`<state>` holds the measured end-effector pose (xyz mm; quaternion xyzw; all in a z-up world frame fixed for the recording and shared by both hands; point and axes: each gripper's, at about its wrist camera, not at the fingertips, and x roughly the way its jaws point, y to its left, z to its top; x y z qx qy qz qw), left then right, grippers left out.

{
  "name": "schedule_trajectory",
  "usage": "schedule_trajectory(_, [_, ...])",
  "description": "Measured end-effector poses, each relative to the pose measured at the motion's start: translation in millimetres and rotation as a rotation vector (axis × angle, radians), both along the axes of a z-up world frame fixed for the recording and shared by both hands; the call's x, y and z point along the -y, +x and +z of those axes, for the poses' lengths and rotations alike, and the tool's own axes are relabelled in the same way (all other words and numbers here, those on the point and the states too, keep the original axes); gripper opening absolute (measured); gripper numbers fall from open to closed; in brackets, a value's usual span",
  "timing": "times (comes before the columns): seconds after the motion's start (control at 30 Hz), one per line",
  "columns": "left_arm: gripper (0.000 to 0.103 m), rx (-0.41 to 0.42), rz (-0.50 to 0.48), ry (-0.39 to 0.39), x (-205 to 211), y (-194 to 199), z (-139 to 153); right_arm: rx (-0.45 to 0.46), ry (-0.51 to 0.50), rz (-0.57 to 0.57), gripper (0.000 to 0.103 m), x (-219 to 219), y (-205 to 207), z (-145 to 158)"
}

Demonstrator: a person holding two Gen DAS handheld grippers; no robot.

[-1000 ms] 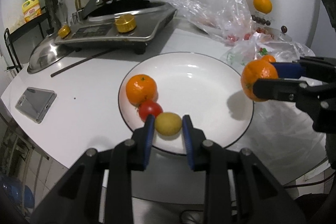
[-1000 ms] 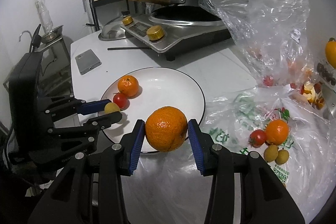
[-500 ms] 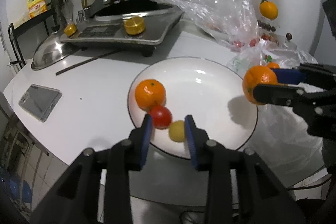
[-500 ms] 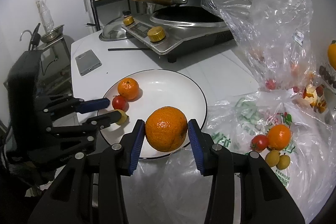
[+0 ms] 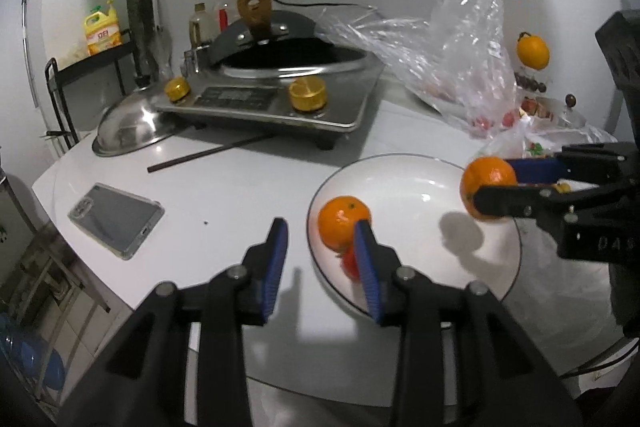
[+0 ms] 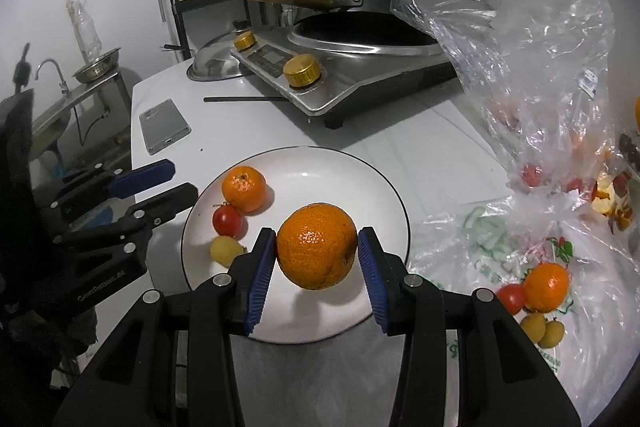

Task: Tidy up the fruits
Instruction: 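Open the left tool to drop the yellow fruit onto the plate, then lower the orange onto the plate and open the right tool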

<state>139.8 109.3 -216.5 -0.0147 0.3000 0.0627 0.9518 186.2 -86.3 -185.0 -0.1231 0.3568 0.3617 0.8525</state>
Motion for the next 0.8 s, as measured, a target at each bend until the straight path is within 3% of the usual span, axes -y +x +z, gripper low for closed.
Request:
schedule_trajectory(0.1, [0.050, 0.000, 0.008, -0.005, -6.4, 2.0, -3.8, 0.051, 0.008, -0.006, 0.045, -4.7, 0.4, 2.3])
schedule_trajectory(0.27, [0.051, 0.002, 0.008, -0.056, -19.1, 5.7, -8.3, 0.082, 0.006, -0.003, 0.045, -17.0, 5.3, -0.3])
schedule_trajectory(0.47, [0.055, 0.012, 0.027, -0.139, -37.6, 9.1, -9.4, 0.060, 0.009, -0.013, 0.045, -32.0, 17.8, -7.1])
schedule_trajectory(0.8, [0.055, 0.003, 0.055, -0.094, -50.4, 10.9, -14.0, 0.021, -0.003, -0.019, 0.045, -54.0, 34.0, -19.1])
